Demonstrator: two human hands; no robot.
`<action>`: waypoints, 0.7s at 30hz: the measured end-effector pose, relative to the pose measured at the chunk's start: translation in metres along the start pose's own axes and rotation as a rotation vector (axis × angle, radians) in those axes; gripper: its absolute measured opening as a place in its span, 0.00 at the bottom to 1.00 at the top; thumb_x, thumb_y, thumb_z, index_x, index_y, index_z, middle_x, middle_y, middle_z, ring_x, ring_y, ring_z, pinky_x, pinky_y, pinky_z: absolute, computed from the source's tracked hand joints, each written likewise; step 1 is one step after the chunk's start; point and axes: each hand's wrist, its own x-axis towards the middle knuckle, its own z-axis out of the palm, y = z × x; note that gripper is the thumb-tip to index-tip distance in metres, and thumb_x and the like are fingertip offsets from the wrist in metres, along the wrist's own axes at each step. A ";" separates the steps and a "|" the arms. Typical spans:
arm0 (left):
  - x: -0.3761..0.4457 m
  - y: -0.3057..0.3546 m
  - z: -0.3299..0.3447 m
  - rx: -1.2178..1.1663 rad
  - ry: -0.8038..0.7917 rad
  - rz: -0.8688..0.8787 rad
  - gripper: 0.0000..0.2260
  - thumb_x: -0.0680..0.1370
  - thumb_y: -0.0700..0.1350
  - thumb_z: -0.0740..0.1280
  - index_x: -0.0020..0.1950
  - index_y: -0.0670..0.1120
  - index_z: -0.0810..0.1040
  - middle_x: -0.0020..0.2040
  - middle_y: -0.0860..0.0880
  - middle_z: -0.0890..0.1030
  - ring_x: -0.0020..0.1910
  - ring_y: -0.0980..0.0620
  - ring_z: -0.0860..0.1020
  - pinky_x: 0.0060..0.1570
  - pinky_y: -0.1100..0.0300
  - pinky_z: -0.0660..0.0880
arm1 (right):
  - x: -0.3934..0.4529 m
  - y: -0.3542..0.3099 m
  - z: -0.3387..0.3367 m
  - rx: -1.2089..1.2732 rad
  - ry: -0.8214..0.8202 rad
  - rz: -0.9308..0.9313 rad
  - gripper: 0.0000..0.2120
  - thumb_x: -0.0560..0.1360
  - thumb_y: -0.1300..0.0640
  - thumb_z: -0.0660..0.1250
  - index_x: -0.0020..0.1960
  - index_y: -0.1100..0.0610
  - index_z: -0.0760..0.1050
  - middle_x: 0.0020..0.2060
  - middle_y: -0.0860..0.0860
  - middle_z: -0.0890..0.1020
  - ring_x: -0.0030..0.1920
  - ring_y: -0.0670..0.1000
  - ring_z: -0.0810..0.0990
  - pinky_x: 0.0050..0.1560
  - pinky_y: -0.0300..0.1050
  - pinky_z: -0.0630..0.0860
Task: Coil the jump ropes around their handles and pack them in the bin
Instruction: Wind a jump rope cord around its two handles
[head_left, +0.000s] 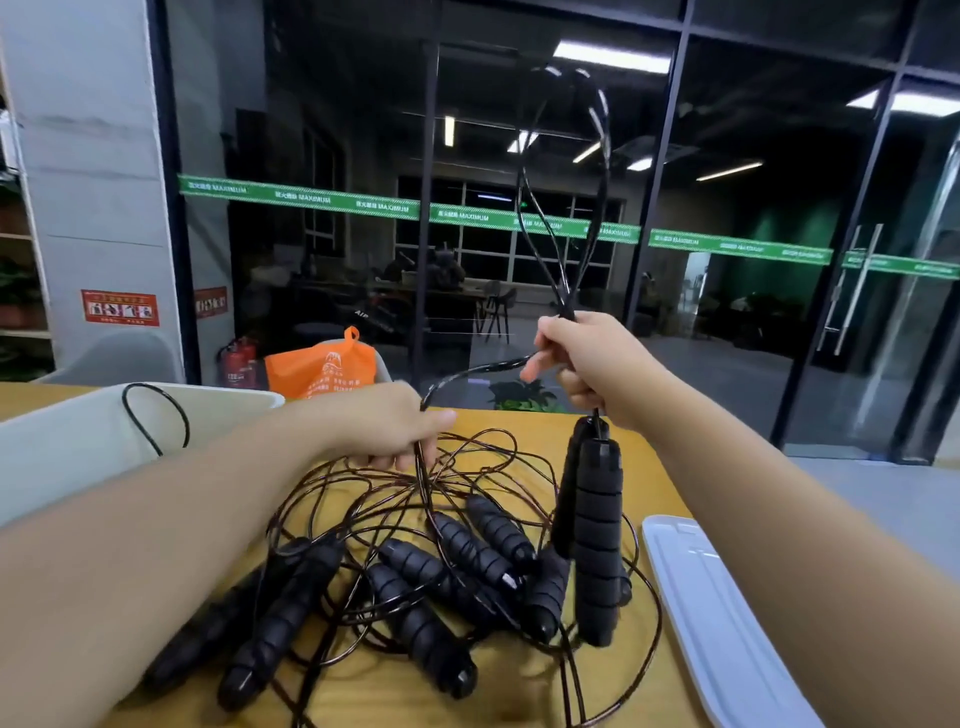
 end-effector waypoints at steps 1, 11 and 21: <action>-0.001 0.003 -0.005 -0.037 0.050 0.004 0.24 0.82 0.58 0.54 0.39 0.43 0.79 0.23 0.52 0.71 0.20 0.55 0.66 0.24 0.64 0.63 | 0.000 0.002 -0.002 -0.042 -0.014 0.004 0.09 0.82 0.54 0.57 0.44 0.57 0.68 0.34 0.53 0.85 0.20 0.46 0.58 0.19 0.35 0.58; -0.005 0.052 -0.030 -0.629 0.244 0.151 0.14 0.80 0.53 0.62 0.42 0.44 0.75 0.23 0.53 0.70 0.21 0.58 0.65 0.19 0.68 0.60 | -0.010 0.016 0.010 -0.176 -0.237 -0.044 0.14 0.75 0.42 0.66 0.47 0.54 0.77 0.49 0.56 0.85 0.24 0.44 0.61 0.24 0.37 0.60; -0.009 0.051 -0.020 -0.549 0.331 0.300 0.11 0.81 0.51 0.61 0.46 0.44 0.76 0.40 0.48 0.78 0.39 0.53 0.77 0.39 0.61 0.77 | -0.015 0.000 0.006 -0.078 -0.221 -0.198 0.08 0.79 0.52 0.64 0.48 0.55 0.79 0.41 0.53 0.85 0.24 0.46 0.62 0.25 0.40 0.59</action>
